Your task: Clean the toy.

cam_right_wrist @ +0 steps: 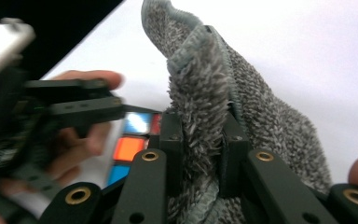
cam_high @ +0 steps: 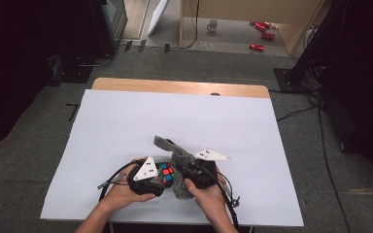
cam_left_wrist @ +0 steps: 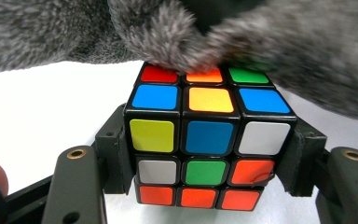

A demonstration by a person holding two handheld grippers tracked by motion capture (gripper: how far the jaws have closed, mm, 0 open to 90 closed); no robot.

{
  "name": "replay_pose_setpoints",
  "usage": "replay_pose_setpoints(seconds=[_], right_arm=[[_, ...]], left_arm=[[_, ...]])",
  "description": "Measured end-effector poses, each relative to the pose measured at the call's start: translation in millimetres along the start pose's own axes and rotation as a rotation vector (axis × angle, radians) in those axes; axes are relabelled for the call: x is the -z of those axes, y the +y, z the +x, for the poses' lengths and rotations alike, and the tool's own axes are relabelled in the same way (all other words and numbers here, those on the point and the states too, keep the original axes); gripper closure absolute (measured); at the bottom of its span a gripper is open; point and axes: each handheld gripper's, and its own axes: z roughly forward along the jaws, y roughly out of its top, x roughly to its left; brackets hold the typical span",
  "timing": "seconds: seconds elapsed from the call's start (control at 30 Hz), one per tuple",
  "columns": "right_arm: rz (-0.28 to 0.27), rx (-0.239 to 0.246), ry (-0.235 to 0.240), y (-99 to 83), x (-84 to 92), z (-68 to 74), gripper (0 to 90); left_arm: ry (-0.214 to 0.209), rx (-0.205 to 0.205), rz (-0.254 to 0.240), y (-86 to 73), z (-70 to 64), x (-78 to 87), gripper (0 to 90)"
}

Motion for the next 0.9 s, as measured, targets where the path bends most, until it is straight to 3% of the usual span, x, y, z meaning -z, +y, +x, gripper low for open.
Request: replay_pose_setpoints(seconds=[0.17,0.27,0.33,0.4,0.53,0.57,0.6,0.63,0.73,0.77,0.9], right_arm=[[0.018,0.006,0.044,-3.2,-2.2,14.4,76.0],[0.019,0.007,0.043,-3.4,-3.3,14.1,76.0],[0.011,0.022,0.017,-1.7,-2.6,10.1,76.1],[0.002,0.050,-0.045,-1.0,-2.5,5.3,76.1],[-0.009,-0.006,-0.039,0.6,1.2,-8.8,76.1],[-0.024,-0.022,-0.046,2.1,5.8,-16.6,76.1],[-0.024,-0.022,-0.046,2.1,5.8,-16.6,76.1],[-0.040,-0.036,-0.054,3.5,10.9,-23.0,76.0],[-0.052,-0.045,-0.062,4.6,15.4,-28.9,76.1],[-0.063,-0.055,-0.075,5.4,18.9,-34.2,76.1],[-0.085,-0.051,-0.132,6.0,24.5,-46.5,76.0]], left_arm=[[0.003,-0.006,0.015,-0.2,-1.0,-1.9,34.4],[0.005,-0.007,0.010,0.1,-2.0,-0.6,34.5],[0.000,-0.008,0.000,0.9,-2.2,0.7,34.5],[-0.008,-0.003,-0.009,1.1,-1.7,0.5,34.5],[-0.007,0.024,-0.031,1.1,2.1,0.7,34.4],[0.010,0.057,-0.052,1.2,6.7,0.1,34.4],[0.010,0.057,-0.052,1.2,6.7,0.1,34.4],[0.037,0.085,-0.059,0.2,11.3,-2.2,34.4],[0.067,0.103,-0.049,-1.4,13.7,-5.7,34.4],[0.103,0.117,-0.036,-3.3,15.0,-8.7,34.4],[0.160,0.158,-0.030,-6.3,20.1,-11.2,34.4]])
